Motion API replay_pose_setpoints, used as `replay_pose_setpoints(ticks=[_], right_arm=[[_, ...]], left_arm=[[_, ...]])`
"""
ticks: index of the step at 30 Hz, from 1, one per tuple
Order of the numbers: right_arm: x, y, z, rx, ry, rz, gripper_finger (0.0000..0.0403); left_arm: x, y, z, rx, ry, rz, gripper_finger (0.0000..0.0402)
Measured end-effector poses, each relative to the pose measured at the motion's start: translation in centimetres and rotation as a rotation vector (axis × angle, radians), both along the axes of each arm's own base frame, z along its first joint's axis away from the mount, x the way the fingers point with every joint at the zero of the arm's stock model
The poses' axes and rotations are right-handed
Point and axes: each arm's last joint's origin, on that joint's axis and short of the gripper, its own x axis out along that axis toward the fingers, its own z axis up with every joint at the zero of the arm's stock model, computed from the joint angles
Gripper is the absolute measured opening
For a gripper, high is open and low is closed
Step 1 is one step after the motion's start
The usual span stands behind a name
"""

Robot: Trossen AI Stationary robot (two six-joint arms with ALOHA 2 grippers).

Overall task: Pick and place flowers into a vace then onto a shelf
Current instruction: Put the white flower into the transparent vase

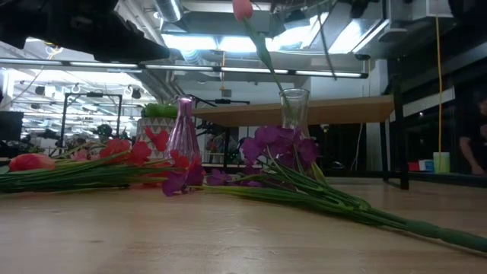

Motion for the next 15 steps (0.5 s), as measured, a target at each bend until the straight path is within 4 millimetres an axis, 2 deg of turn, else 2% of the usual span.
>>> replay_pose_setpoints(ticks=[9,15], right_arm=[[1.7,-2.2,-0.4,-0.046,-0.079,0.039,0.0003],[2.1,-2.9,-0.6,-0.049,-0.106,0.038,0.0003]], left_arm=[[0.0,0.0,0.0,-0.001,0.0,0.0,0.0002],[0.0,0.0,0.0,0.0,0.0,0.0,0.0002]])
